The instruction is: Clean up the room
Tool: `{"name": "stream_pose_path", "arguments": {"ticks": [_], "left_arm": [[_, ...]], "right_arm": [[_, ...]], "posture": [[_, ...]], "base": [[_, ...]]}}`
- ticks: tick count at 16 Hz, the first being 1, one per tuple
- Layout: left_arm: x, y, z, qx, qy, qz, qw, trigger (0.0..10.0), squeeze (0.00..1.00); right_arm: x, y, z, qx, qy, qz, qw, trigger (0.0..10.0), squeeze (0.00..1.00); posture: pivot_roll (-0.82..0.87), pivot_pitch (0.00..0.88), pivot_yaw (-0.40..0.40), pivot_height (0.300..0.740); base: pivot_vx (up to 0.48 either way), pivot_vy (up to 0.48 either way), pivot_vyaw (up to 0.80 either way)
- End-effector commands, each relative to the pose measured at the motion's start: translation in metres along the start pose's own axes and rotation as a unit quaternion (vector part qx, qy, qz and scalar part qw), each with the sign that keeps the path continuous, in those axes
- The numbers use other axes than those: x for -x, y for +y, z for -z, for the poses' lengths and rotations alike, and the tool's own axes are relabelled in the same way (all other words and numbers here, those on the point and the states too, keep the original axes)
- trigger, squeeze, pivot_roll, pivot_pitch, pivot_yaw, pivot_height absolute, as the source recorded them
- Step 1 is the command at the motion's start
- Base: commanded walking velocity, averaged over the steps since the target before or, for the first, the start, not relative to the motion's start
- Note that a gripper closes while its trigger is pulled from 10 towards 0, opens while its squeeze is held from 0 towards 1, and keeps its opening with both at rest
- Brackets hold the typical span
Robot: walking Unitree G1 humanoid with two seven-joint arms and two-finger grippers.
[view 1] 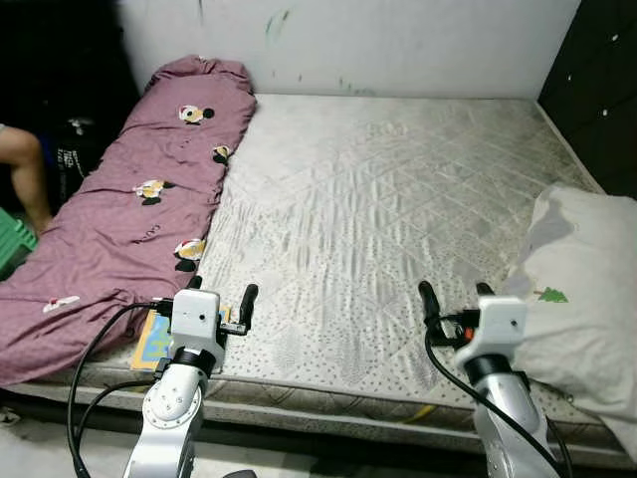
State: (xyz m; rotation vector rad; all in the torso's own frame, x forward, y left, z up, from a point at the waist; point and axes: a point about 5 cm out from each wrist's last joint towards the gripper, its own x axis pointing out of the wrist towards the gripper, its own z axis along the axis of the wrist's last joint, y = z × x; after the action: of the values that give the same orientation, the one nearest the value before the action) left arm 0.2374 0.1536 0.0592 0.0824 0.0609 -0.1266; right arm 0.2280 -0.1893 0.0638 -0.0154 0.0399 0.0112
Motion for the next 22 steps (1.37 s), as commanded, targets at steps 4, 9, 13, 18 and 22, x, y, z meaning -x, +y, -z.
{"name": "stream_pose_path", "arguments": {"ticks": [4, 9, 13, 18, 22], "left_arm": [[-0.015, -0.002, -0.01, -0.006, -0.01, 0.021, 1.0, 10.0, 0.0], [0.006, 0.001, 0.001, 0.004, 0.003, -0.024, 1.0, 10.0, 0.0], [0.019, 0.019, -0.003, -0.004, -0.002, -0.086, 0.996, 10.0, 0.0], [0.018, 0.035, -0.004, -0.023, -0.002, -0.092, 0.995, 10.0, 0.0], [0.017, 0.022, -0.015, -0.02, -0.011, -0.049, 0.999, 10.0, 0.0]], "right_arm": [[-0.007, 0.0, -0.006, -0.001, -0.019, 0.019, 1.0, 10.0, 0.0], [-0.011, 0.001, -0.005, 0.02, 0.0, -0.034, 0.999, 10.0, 0.0], [-0.033, 0.006, -0.015, 0.031, 0.004, -0.089, 0.996, 10.0, 0.0], [-0.032, 0.018, -0.021, 0.012, -0.013, -0.092, 0.996, 10.0, 0.0], [-0.011, 0.01, -0.007, -0.005, 0.008, -0.065, 0.998, 10.0, 0.0]], "posture": [[-0.09, 0.0, 0.097, 0.74], [-0.01, 0.0, -0.021, 0.74], [0.07, 0.038, -0.12, 0.74], [0.03, 0.002, -0.071, 0.74], [0.02, 0.0, -0.031, 0.74]], "base": [[0.0, 0.0, 0.0], [0.0, 0.0, 0.0], [0.0, 0.0, 0.0], [0.0, 0.0, 0.0], [0.0, 0.0, 0.0]]}}
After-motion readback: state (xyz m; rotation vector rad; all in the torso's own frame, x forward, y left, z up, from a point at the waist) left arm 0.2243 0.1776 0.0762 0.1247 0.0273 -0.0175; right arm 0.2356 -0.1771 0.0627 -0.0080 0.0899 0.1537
